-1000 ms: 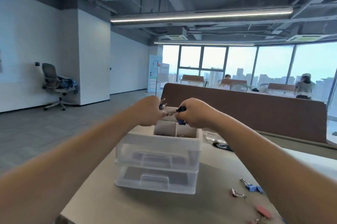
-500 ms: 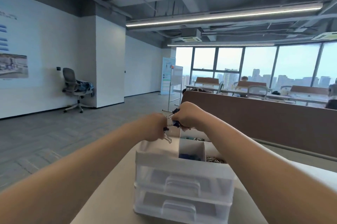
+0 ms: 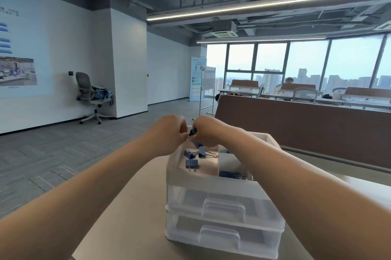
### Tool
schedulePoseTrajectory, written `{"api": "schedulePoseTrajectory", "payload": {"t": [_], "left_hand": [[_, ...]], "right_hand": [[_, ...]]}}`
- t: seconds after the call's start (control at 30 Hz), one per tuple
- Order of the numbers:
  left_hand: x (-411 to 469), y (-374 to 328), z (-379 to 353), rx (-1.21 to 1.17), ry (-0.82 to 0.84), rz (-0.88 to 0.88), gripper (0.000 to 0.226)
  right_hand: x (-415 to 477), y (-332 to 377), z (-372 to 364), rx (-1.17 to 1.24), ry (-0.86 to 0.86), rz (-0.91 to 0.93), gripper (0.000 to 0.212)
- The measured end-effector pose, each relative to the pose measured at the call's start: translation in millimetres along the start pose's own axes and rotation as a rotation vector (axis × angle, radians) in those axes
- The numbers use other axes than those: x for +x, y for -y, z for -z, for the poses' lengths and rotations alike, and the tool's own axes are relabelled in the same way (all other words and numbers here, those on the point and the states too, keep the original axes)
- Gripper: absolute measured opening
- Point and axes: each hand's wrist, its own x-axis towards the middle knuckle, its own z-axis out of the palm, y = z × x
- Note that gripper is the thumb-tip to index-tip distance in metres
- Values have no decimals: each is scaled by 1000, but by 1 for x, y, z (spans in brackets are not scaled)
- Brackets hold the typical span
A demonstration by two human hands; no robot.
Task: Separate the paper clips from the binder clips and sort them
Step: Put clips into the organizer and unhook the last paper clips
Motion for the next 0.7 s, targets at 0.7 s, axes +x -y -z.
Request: {"api": "schedulePoseTrajectory", "payload": {"t": [0.7], "left_hand": [[-43,-95,-27,-111,-17,-219,12]], "right_hand": [[-115,-85,4,163,-290,30,11]]}}
